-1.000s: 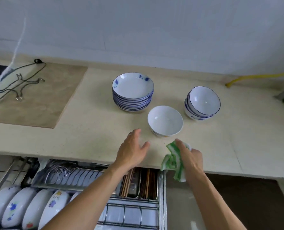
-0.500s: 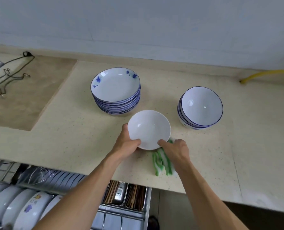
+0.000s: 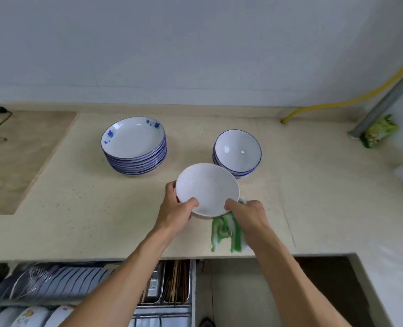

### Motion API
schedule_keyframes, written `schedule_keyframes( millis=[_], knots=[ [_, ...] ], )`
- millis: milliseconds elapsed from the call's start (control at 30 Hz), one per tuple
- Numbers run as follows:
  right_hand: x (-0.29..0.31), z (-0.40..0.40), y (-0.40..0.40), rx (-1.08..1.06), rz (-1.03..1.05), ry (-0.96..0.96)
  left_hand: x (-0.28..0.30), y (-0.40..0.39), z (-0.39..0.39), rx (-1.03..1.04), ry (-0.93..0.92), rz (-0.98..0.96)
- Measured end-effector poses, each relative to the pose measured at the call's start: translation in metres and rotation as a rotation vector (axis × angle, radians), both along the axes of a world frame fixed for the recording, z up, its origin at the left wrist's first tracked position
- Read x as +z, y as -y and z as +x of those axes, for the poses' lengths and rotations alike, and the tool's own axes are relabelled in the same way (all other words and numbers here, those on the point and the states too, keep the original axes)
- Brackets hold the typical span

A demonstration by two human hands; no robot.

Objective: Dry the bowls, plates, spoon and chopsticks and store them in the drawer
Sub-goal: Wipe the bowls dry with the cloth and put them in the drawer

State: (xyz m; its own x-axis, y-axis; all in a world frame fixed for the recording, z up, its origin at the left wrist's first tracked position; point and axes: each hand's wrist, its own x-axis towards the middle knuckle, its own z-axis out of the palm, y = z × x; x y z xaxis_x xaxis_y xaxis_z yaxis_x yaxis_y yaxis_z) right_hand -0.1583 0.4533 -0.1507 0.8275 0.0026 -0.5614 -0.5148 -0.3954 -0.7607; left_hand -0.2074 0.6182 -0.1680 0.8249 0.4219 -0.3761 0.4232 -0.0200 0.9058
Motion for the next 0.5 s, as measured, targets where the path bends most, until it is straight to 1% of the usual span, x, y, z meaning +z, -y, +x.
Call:
schedule_keyframes(
  millis=[133,267,367,500],
  knots=[
    [0.025,-0.023,0.047,-0.123,0.028,0.011,0.016,0.050,0.003,0.023,0.096,-0.216],
    [0.041,-0.046,0.108,-0.254,0.061,0.004,0.030,0.116,0.005,-0.030,0.104,-0.380],
    [0.047,-0.064,0.163,-0.375,0.084,0.025,0.038,0.174,0.004,-0.113,0.080,-0.444],
    [0.048,-0.081,0.228,-0.501,0.103,0.020,0.043,0.245,0.004,-0.210,0.062,-0.443]
  ],
)
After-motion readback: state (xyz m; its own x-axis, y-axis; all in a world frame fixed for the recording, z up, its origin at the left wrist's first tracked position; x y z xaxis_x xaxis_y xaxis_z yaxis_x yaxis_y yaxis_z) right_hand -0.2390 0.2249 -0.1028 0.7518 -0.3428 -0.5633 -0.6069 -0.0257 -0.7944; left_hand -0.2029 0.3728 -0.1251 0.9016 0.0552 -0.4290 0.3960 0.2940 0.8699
